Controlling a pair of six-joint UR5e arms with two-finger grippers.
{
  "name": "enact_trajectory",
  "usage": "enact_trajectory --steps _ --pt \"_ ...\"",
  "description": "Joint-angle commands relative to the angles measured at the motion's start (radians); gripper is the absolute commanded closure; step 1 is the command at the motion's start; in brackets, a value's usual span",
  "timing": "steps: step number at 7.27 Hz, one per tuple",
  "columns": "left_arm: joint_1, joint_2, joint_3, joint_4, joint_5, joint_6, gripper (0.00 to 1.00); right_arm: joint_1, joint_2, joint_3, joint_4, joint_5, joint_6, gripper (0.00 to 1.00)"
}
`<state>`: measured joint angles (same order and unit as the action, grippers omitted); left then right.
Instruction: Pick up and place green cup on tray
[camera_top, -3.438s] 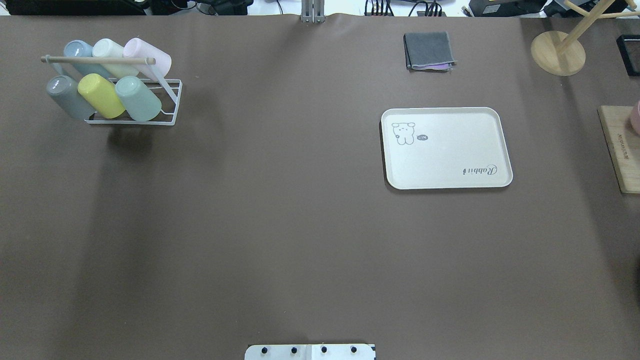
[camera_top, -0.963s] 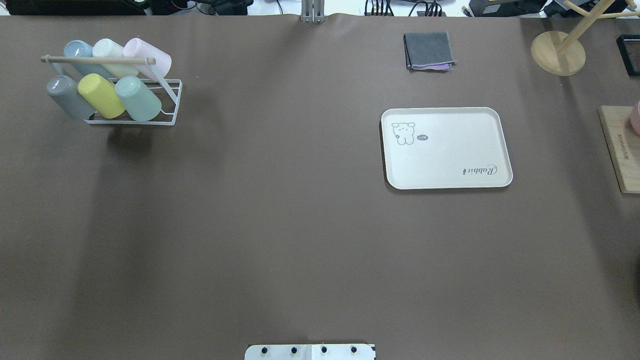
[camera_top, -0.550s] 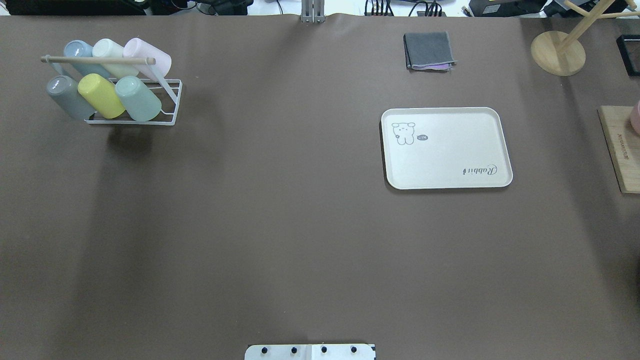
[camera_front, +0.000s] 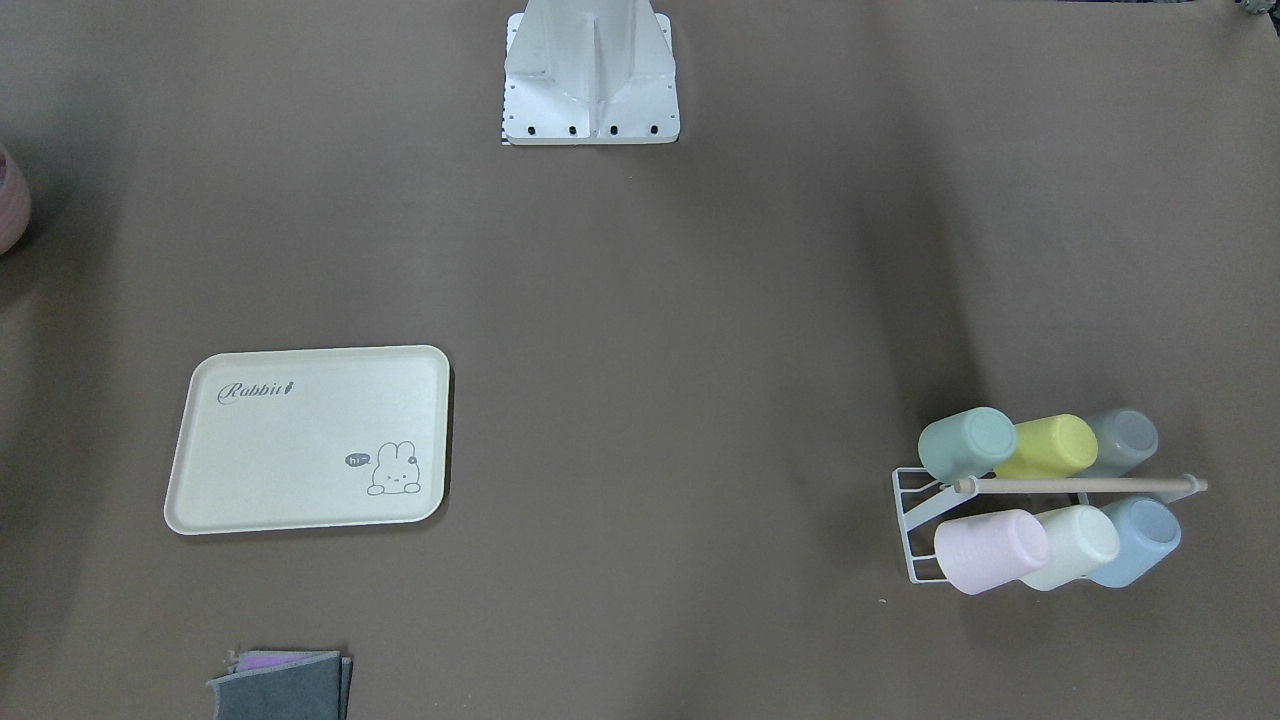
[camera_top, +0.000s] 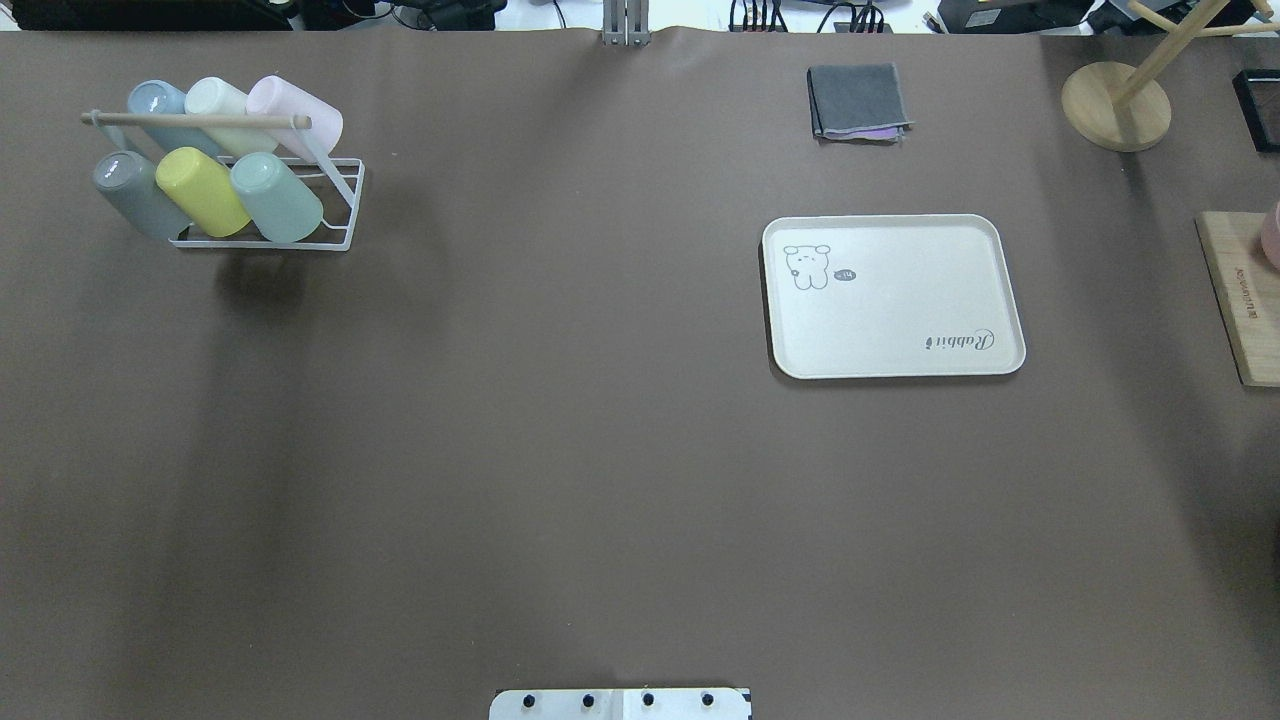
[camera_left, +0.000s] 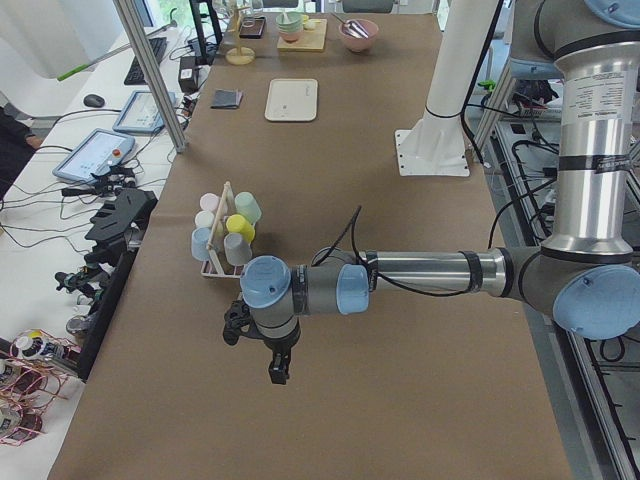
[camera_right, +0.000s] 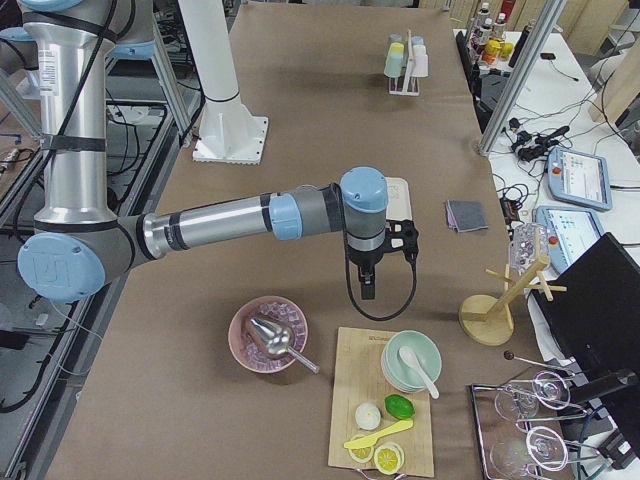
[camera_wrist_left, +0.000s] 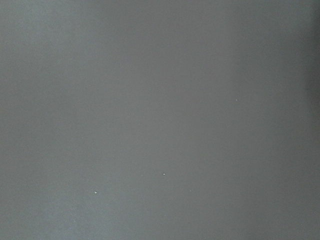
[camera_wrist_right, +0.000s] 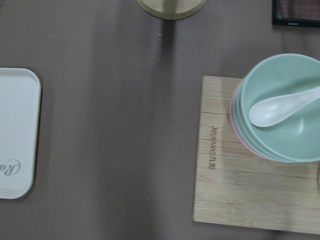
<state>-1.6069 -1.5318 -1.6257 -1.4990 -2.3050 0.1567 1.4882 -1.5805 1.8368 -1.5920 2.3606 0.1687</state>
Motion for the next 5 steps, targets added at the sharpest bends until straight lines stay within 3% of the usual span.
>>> enact_trajectory --steps 1,3,4,5 --pt "0.001 -0.028 -0.069 0.111 0.001 0.000 0.02 -0.109 0.161 -0.101 0.001 0.066 0.154 0.00" --pt "0.004 -0.124 -0.175 0.296 0.001 -0.162 0.02 -0.189 0.273 -0.218 0.029 0.066 0.169 0.01" --pt "0.022 -0.145 -0.237 0.339 -0.004 -0.224 0.02 -0.218 0.280 -0.297 0.140 0.066 0.179 0.00" --pt "0.031 -0.154 -0.291 0.345 -0.008 -0.305 0.02 -0.242 0.281 -0.397 0.319 0.066 0.307 0.00"
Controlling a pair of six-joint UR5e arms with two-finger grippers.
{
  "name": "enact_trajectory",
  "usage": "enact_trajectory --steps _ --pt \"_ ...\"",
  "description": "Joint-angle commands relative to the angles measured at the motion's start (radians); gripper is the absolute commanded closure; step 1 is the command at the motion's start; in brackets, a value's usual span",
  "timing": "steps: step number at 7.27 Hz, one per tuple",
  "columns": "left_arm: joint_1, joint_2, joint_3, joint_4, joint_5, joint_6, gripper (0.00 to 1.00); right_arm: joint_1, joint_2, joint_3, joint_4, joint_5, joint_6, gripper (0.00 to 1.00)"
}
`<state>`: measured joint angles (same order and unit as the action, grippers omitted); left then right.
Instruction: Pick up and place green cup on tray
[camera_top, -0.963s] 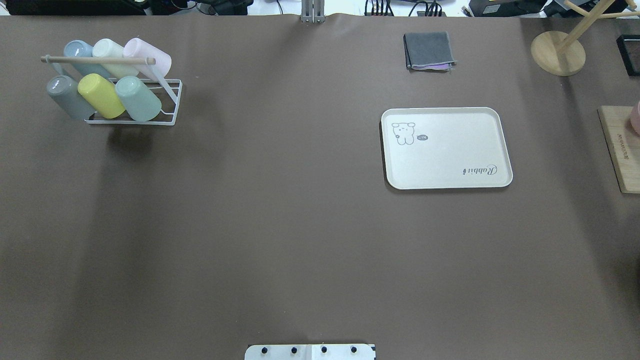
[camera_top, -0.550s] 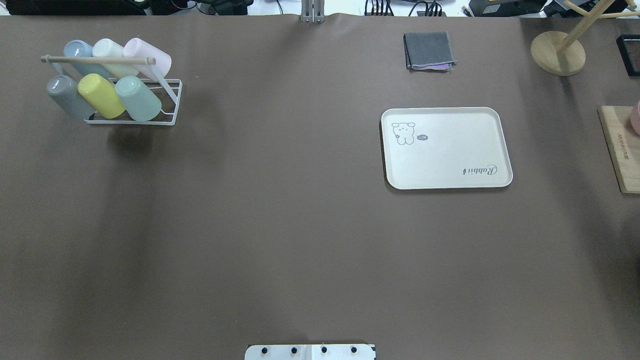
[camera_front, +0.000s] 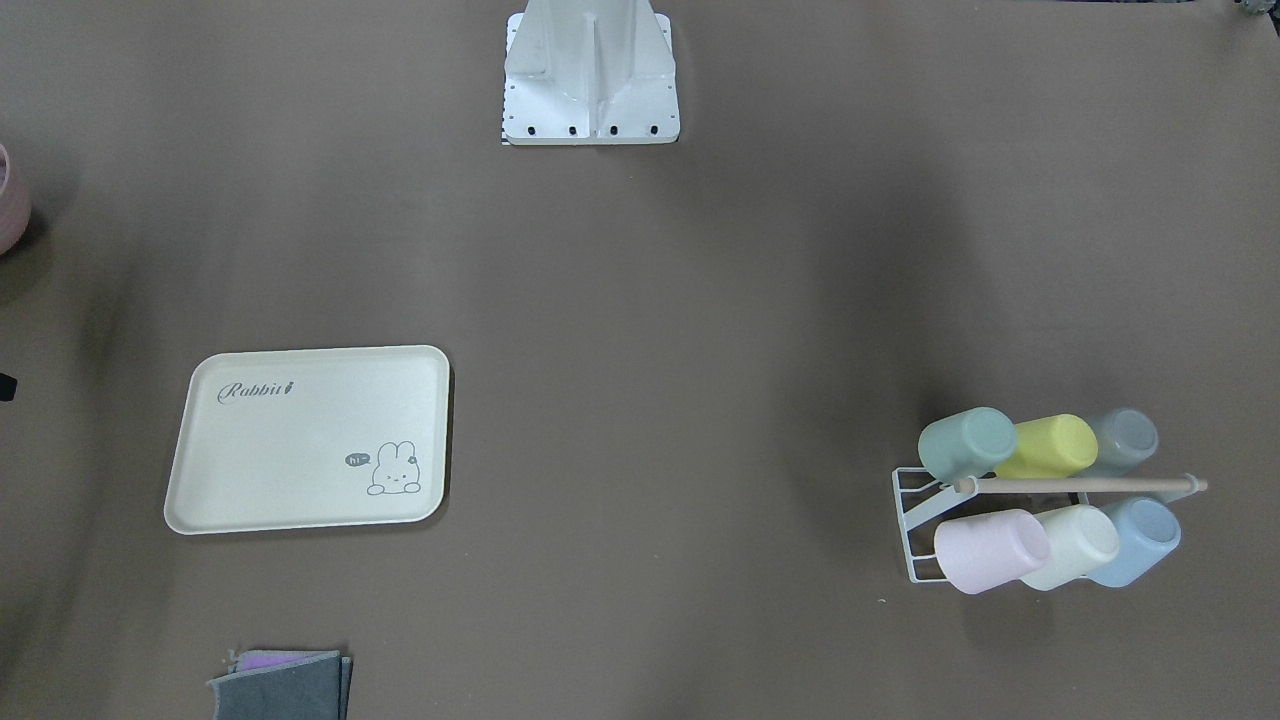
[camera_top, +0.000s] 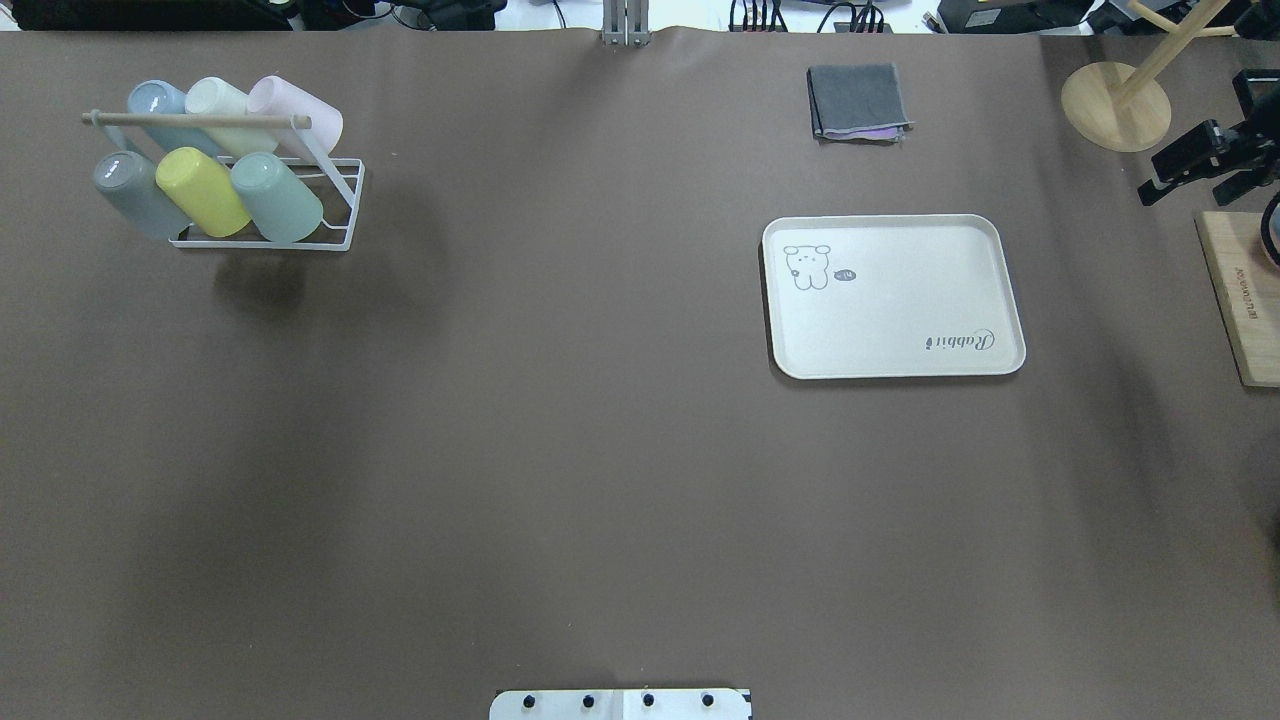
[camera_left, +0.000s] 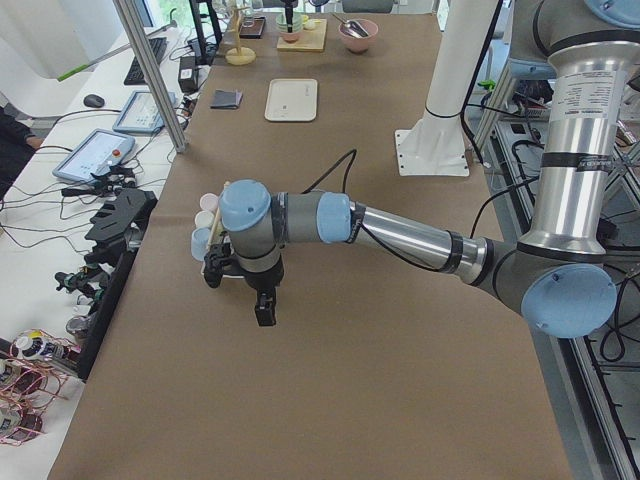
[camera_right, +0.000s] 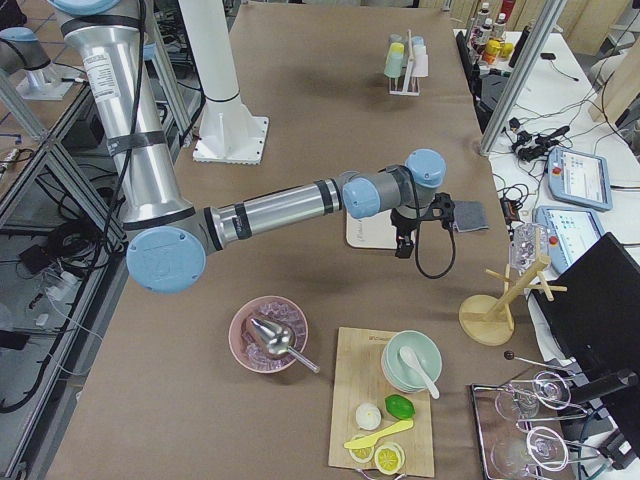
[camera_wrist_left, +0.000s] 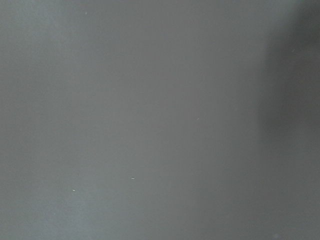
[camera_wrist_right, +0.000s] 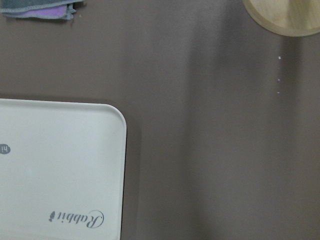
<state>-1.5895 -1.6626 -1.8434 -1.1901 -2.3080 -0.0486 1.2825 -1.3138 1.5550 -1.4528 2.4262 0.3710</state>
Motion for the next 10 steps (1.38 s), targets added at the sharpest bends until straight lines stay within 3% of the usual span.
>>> enact_trajectory --steps 1,3,4,7,8,9,10 --pt "0.058 -0.029 -0.124 0.037 -0.007 -0.202 0.02 -0.090 0.019 -0.177 0.321 -0.015 0.234 0.00" --pt "0.254 -0.122 -0.145 0.035 0.001 -0.414 0.02 -0.127 0.069 -0.280 0.432 -0.041 0.296 0.02" --pt "0.293 -0.164 -0.152 0.030 0.002 -0.454 0.02 -0.143 0.109 -0.321 0.436 -0.042 0.298 0.04" --pt "0.397 -0.262 -0.169 0.027 -0.007 -0.461 0.02 -0.216 0.136 -0.331 0.440 -0.081 0.324 0.06" --pt "0.420 -0.281 -0.178 0.020 -0.002 -0.461 0.02 -0.236 0.136 -0.331 0.440 -0.085 0.324 0.11" --pt "0.462 -0.287 -0.191 -0.041 0.018 -0.447 0.02 -0.242 0.127 -0.331 0.440 -0.088 0.324 0.14" --pt "0.518 -0.252 -0.200 -0.139 0.104 -0.304 0.02 -0.247 0.114 -0.326 0.442 -0.087 0.324 0.18"
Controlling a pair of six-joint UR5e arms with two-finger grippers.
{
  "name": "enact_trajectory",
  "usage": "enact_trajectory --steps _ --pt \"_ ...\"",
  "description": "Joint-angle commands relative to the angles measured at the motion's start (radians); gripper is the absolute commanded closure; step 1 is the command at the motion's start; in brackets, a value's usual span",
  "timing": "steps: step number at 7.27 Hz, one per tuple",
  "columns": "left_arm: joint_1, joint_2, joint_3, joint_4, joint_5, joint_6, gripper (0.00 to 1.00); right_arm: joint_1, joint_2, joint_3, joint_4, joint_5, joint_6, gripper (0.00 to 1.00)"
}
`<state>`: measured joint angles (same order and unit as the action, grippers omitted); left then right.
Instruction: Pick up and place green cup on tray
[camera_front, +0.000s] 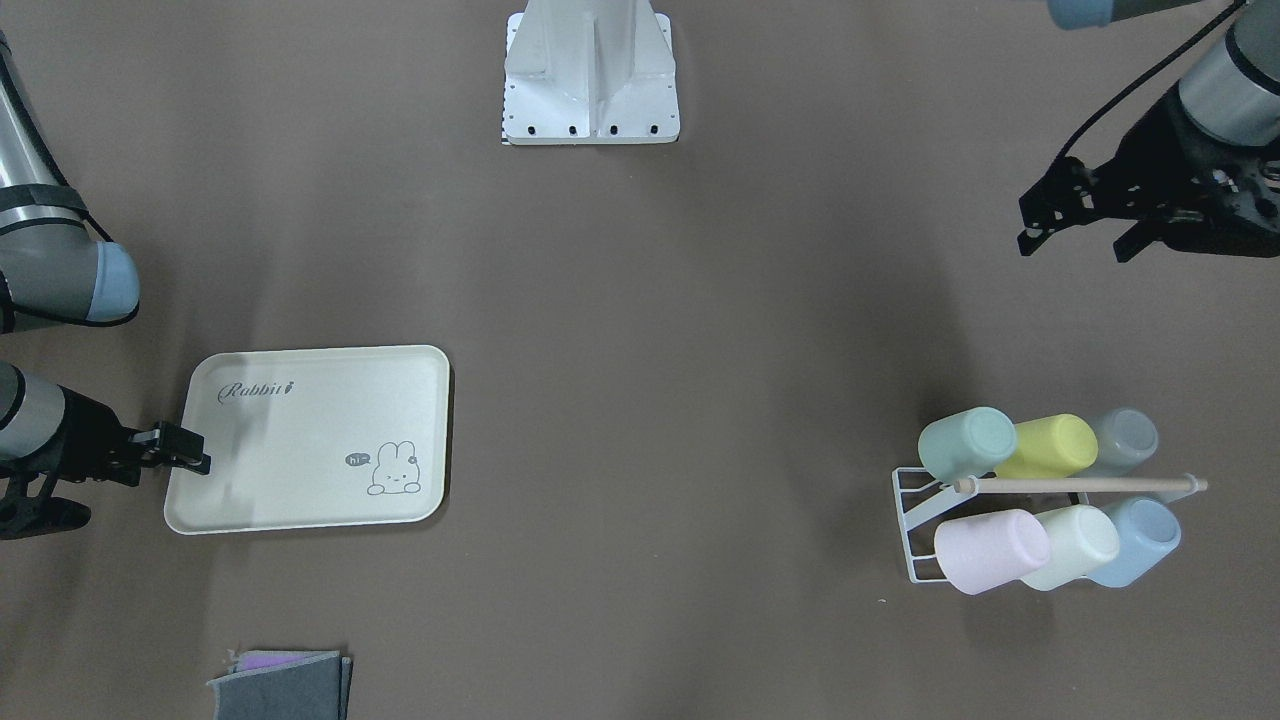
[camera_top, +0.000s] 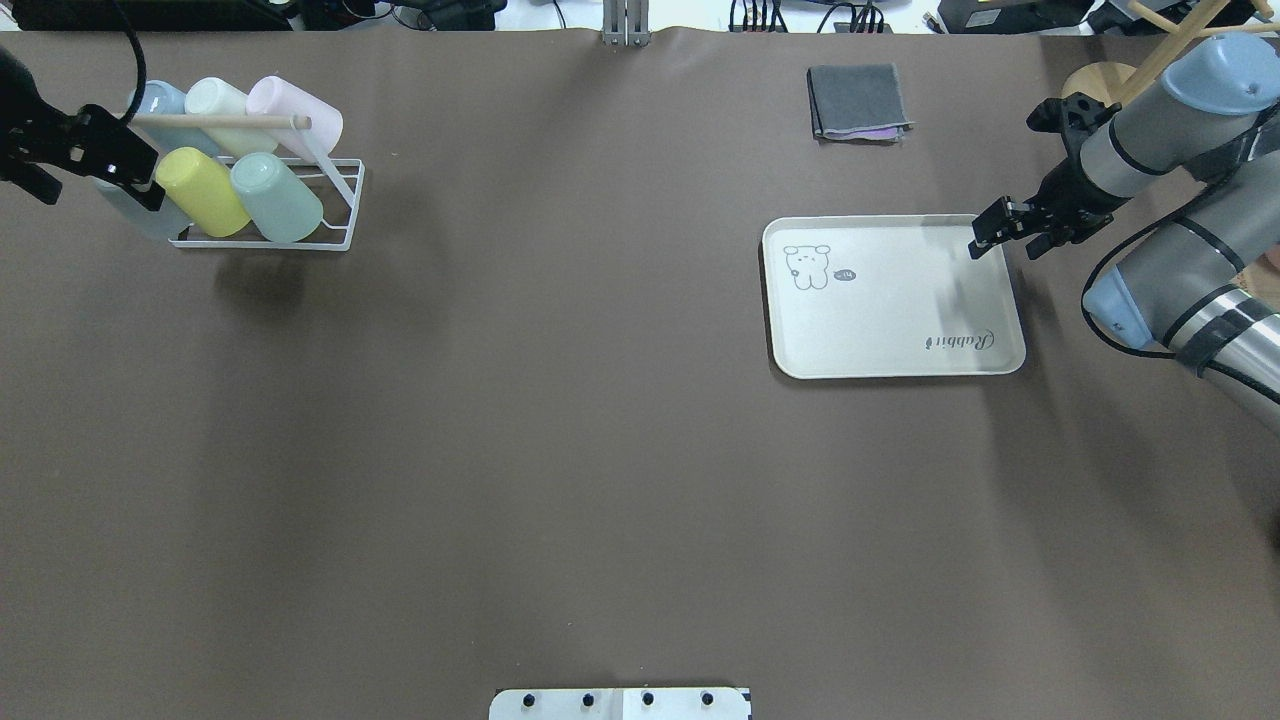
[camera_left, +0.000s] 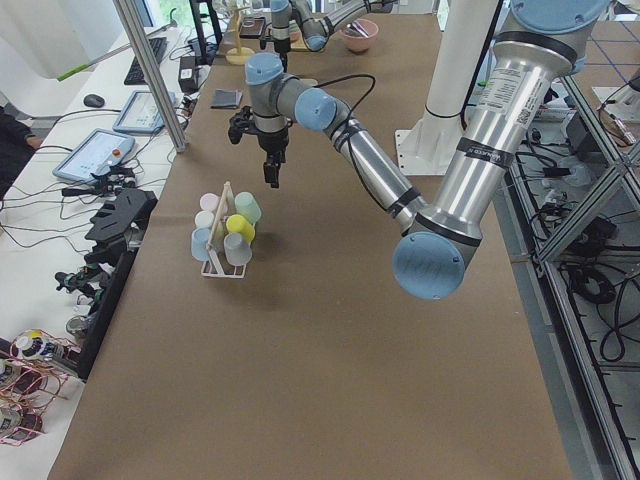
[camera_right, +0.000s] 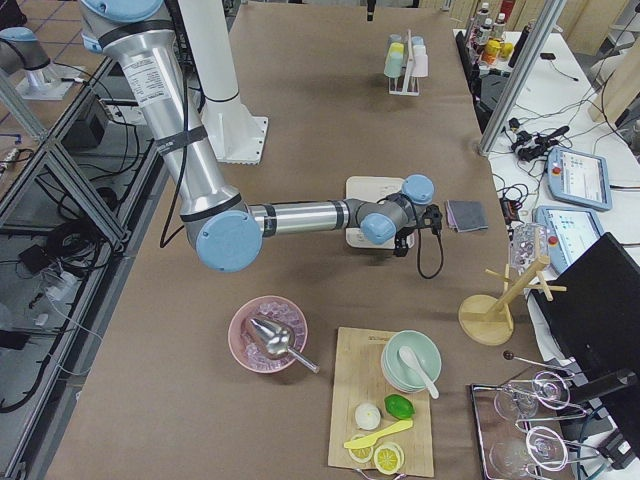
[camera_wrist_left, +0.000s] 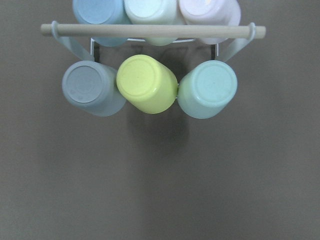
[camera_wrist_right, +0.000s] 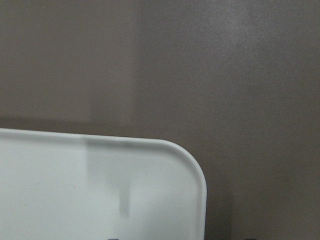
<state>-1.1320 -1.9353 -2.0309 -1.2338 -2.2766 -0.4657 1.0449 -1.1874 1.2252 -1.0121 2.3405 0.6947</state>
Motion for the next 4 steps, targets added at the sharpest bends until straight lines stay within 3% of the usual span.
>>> enact_trajectory --steps 1,2,3,4 --pt "0.140 0.048 -0.014 -0.218 0.212 0.262 0.02 -0.011 -0.026 0.010 0.000 -0.001 0.000 0.23" --pt "0.250 0.061 -0.012 -0.272 0.368 0.298 0.02 -0.011 -0.038 0.014 0.001 0.003 -0.003 0.30" --pt "0.361 0.068 -0.023 -0.276 0.570 0.380 0.02 -0.009 -0.041 0.023 0.001 0.005 -0.004 0.46" --pt "0.429 0.105 -0.055 -0.271 0.692 0.462 0.02 -0.008 -0.052 0.039 0.001 0.008 -0.009 0.56"
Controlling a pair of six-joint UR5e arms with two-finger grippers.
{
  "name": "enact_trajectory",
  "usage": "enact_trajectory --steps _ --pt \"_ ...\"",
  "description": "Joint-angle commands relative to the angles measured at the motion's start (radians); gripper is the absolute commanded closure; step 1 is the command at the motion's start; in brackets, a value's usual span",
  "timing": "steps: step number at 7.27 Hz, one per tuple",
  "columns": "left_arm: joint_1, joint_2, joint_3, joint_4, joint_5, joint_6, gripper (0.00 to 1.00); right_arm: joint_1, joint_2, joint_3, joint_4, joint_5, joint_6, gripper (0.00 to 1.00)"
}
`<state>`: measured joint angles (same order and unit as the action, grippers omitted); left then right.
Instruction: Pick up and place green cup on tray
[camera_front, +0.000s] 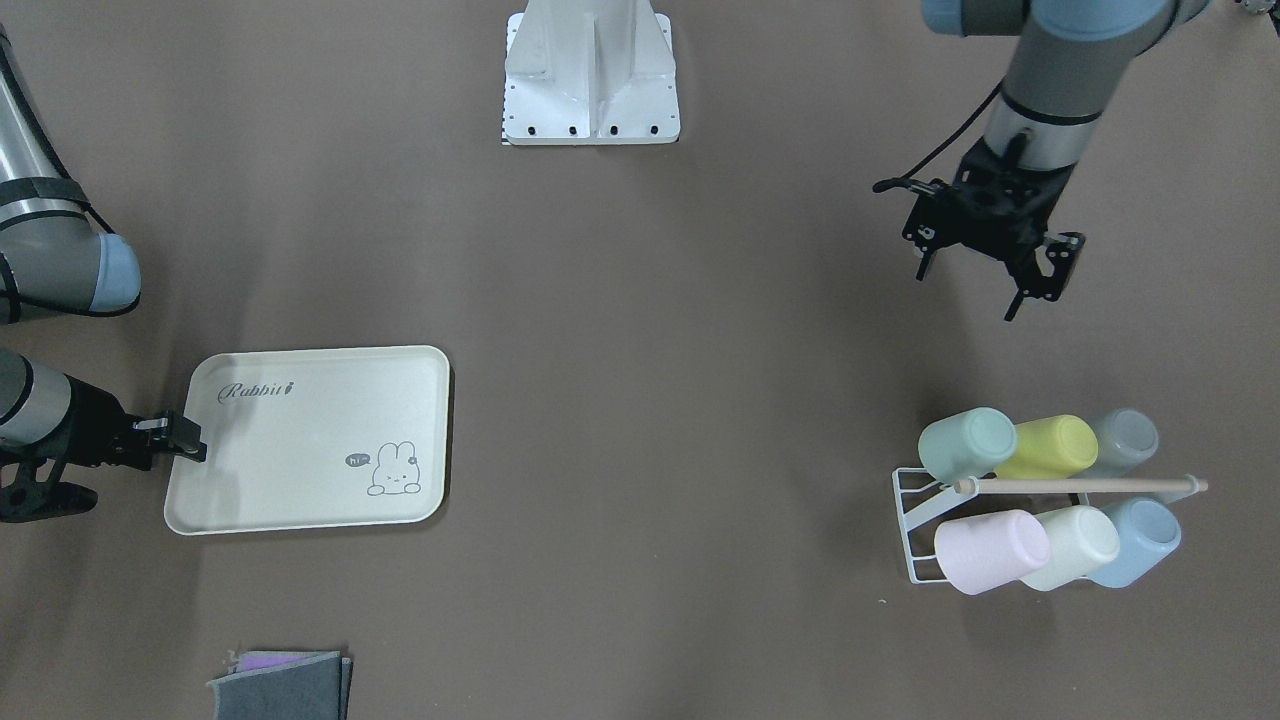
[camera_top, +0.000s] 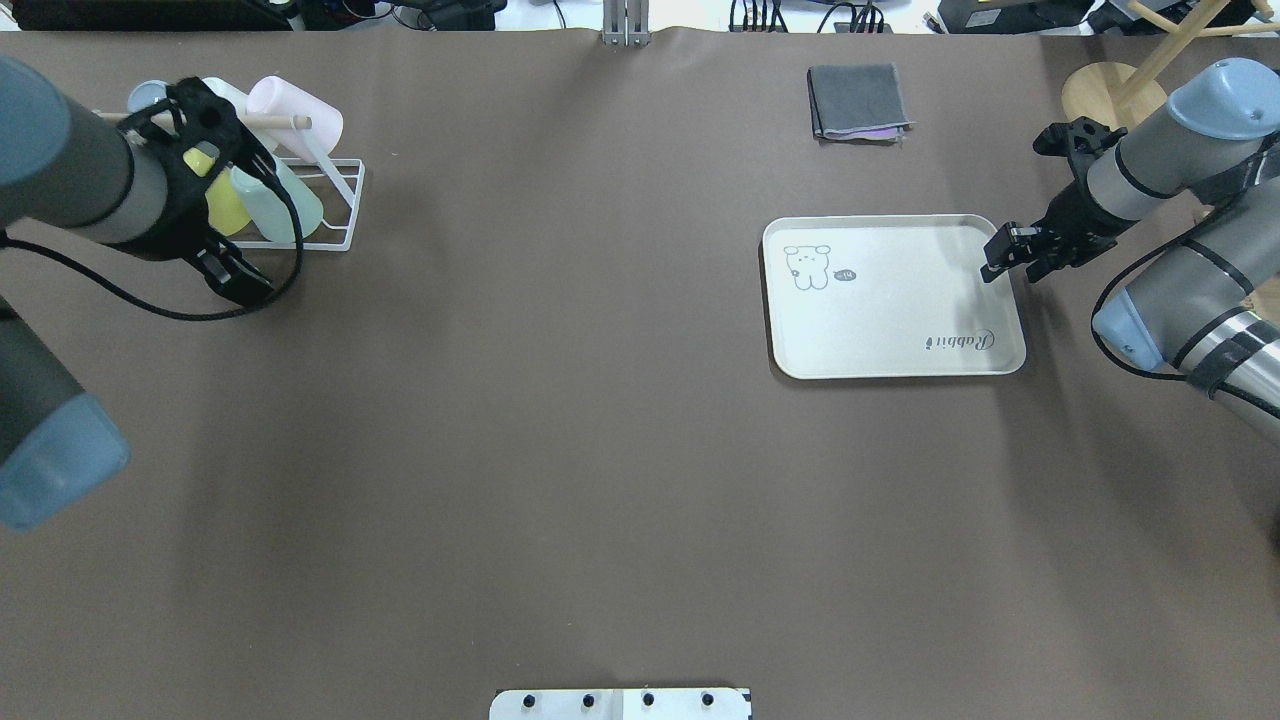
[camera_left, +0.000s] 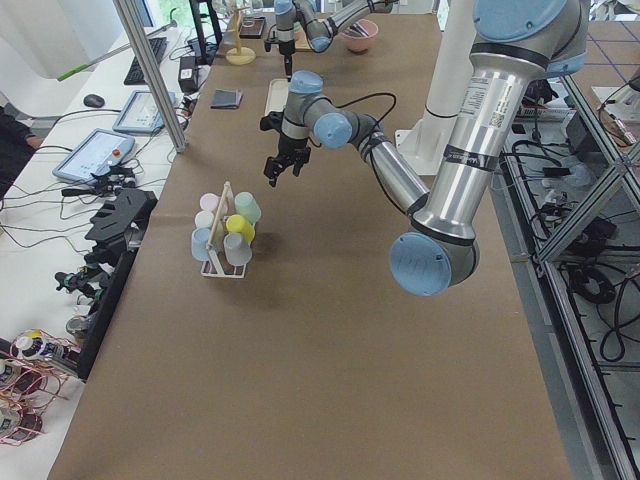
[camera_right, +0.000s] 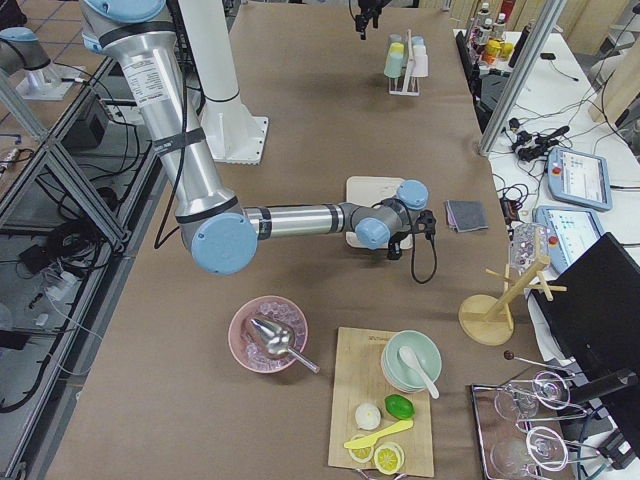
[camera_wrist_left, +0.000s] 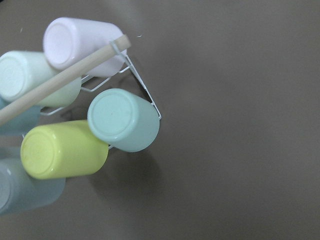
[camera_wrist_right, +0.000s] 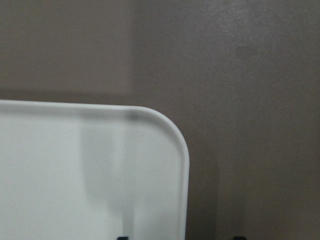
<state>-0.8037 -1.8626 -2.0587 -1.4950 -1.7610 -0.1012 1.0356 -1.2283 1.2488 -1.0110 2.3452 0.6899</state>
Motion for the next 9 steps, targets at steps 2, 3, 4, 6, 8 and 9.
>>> enact_trajectory --steps 2,3,4,6,8,9 --pt "0.196 0.077 -0.064 -0.008 0.390 0.336 0.02 0.001 -0.023 0.032 0.000 0.003 -0.004 0.57" --pt "0.242 0.082 -0.070 -0.005 0.505 0.486 0.02 0.000 -0.023 0.029 0.000 0.002 -0.004 0.57" --pt "0.262 0.109 -0.072 -0.007 0.571 0.608 0.02 0.000 -0.023 0.025 0.000 0.002 -0.006 0.57" --pt "0.340 0.112 -0.069 0.016 0.786 0.843 0.02 -0.003 -0.022 0.020 0.000 -0.004 -0.006 0.57" --pt "0.344 0.114 -0.032 0.021 0.872 0.973 0.02 -0.006 -0.017 0.020 0.000 -0.006 -0.006 0.57" --pt "0.353 0.112 0.012 0.019 0.985 1.045 0.02 -0.008 -0.016 0.020 0.000 -0.006 -0.004 0.57"
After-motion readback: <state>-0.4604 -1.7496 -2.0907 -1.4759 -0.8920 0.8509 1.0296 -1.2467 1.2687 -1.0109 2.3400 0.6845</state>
